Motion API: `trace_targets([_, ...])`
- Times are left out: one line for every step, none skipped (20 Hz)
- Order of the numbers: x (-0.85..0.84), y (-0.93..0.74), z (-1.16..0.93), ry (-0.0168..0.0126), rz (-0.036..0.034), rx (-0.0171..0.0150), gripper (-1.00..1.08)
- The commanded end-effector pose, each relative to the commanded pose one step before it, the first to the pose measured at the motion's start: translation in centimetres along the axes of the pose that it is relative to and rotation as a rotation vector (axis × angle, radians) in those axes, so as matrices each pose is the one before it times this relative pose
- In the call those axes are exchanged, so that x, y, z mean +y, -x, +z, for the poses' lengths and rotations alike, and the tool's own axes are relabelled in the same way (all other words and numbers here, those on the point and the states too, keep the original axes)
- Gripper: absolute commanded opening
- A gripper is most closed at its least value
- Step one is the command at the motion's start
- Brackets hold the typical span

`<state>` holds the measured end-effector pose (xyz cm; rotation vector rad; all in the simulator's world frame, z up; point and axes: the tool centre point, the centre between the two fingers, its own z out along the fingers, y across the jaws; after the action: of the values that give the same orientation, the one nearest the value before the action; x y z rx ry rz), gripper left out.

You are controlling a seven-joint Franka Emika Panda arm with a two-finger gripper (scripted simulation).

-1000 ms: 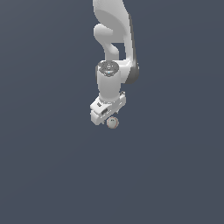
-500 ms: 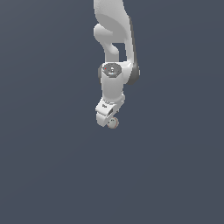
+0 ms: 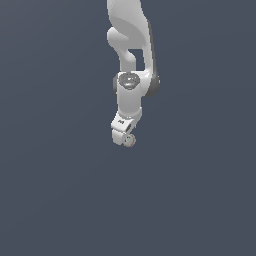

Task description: Pick up the object and move it to a goal position.

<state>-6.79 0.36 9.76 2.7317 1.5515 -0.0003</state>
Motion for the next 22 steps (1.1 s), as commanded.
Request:
trace_targets([-0.007,0.02,0.258,-0.00019,-0.00003,-0.00012,1.0])
trace_targets([-0.021,-0.016,0.231,0.0,-0.00069,0.00006,1.0])
trace_targets([-0.003,0.02,0.298,0.0,0.0,0.0,1.0])
trace_targets([-0.023,-0.008,0.361,-0.00001,-0.00069,0.00007,1.0])
trace_targets([-0.024,-0.003,0.424,-0.00001,-0.00069,0.00008,1.0])
trace_targets([-0.005,0.032,0.486,0.0,0.0,0.0,1.0])
trace_targets([-0.03,-0.01,0.54,-0.00002,-0.00097,0.00011,1.0])
trace_targets([-0.019,-0.001,0.521,0.0,-0.00069,0.00007,1.0])
trace_targets([-0.014,-0.007,0.456,0.00002,-0.00069,0.00005,1.0])
trace_targets([0.011,0.018,0.393,0.0,0.0,0.0,1.0])
trace_targets([-0.004,-0.021,0.322,0.00011,-0.00068,-0.00004,1.0])
trace_targets([0.019,0.006,0.261,0.0,0.0,0.0,1.0])
trace_targets([0.019,0.002,0.198,0.0,0.0,0.0,1.0])
trace_targets([0.017,-0.001,0.139,0.0,0.0,0.0,1.0])
trace_targets([0.012,-0.001,0.082,0.0,0.0,0.0,1.0])
trace_targets([0.004,-0.001,0.027,0.0,0.0,0.0,1.0])
trace_targets([0.0,0.0,0.0,0.0,0.0,0.0,-1.0])
trace_targets([0.0,0.0,0.0,0.0,0.0,0.0,-1.0])
trace_targets([0.0,0.0,0.0,0.0,0.0,0.0,-1.0])
trace_targets([0.0,0.0,0.0,0.0,0.0,0.0,-1.0])
trace_targets([0.0,0.0,0.0,0.0,0.0,0.0,-1.0])
trace_targets([0.0,0.0,0.0,0.0,0.0,0.0,-1.0])
